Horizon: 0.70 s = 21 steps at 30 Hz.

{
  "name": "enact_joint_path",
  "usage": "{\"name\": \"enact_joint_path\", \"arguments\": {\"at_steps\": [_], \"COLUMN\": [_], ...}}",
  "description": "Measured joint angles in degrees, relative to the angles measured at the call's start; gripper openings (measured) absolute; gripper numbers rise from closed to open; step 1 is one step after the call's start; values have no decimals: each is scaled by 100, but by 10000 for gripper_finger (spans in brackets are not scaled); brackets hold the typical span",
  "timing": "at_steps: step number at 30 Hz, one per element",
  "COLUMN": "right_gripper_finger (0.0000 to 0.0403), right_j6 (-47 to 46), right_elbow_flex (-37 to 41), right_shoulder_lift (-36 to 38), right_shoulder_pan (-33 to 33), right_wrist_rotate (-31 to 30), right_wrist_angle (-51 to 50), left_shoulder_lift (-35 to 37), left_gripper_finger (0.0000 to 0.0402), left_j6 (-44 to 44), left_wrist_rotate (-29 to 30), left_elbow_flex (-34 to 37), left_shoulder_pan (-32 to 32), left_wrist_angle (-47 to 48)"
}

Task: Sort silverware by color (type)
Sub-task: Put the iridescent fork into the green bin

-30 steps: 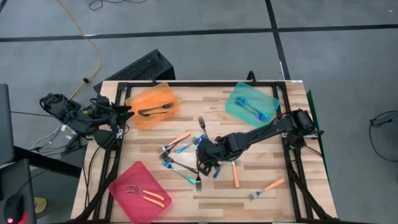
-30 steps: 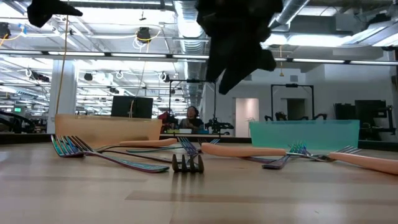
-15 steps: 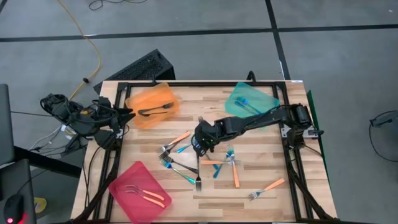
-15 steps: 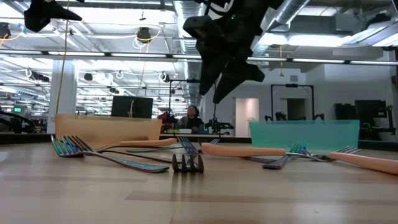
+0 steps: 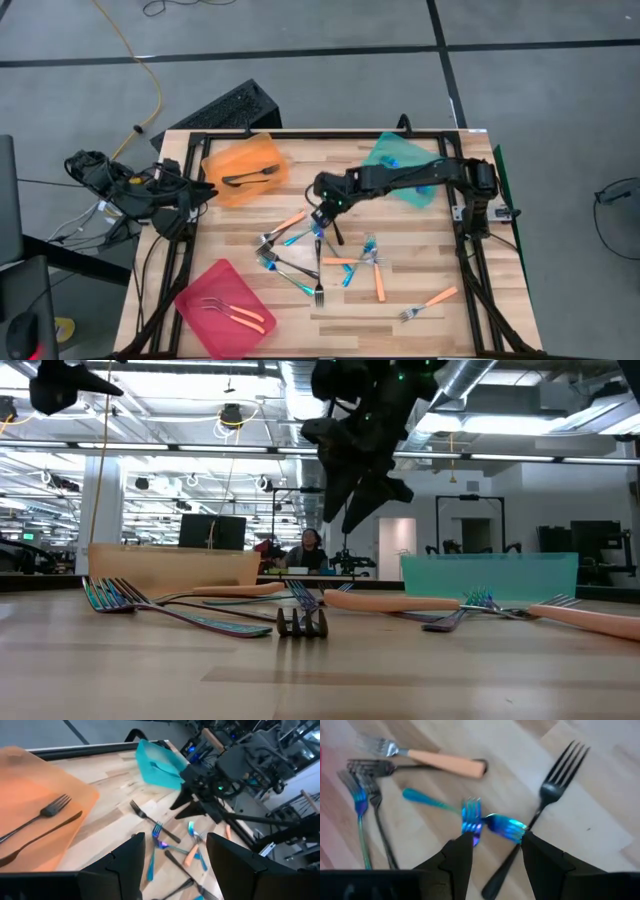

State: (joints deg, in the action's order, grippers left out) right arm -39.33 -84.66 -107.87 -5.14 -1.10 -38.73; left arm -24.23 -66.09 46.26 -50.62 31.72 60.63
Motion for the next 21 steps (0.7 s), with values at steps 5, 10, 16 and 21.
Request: {"name": "enact_joint_path", "arguments": {"at_steps": [5,10,16,21], "right_gripper_finger": [189,189,189,189], "right_j6": [232,460,648,706], "right_elbow_flex": [0,0,0,0], "right_shoulder_lift": [0,0,0,0], "right_shoulder_pan": [-363,-594,-706,-702], "right_wrist_rotate": [282,489,644,618], "right_wrist_angle": [17,19,21,44], "left_shoulder_lift": [0,0,0,0], "left_gripper_finger": [197,197,197,197], "left_j6": [-12,300,430,542], "left_wrist_rotate": [-118,-127,-268,-453], "left_elbow_flex": [-251,-540,-960,-1298], "left_shoulder_pan": [0,1,-1,0], "left_wrist_angle": [-14,-5,22,181]}}
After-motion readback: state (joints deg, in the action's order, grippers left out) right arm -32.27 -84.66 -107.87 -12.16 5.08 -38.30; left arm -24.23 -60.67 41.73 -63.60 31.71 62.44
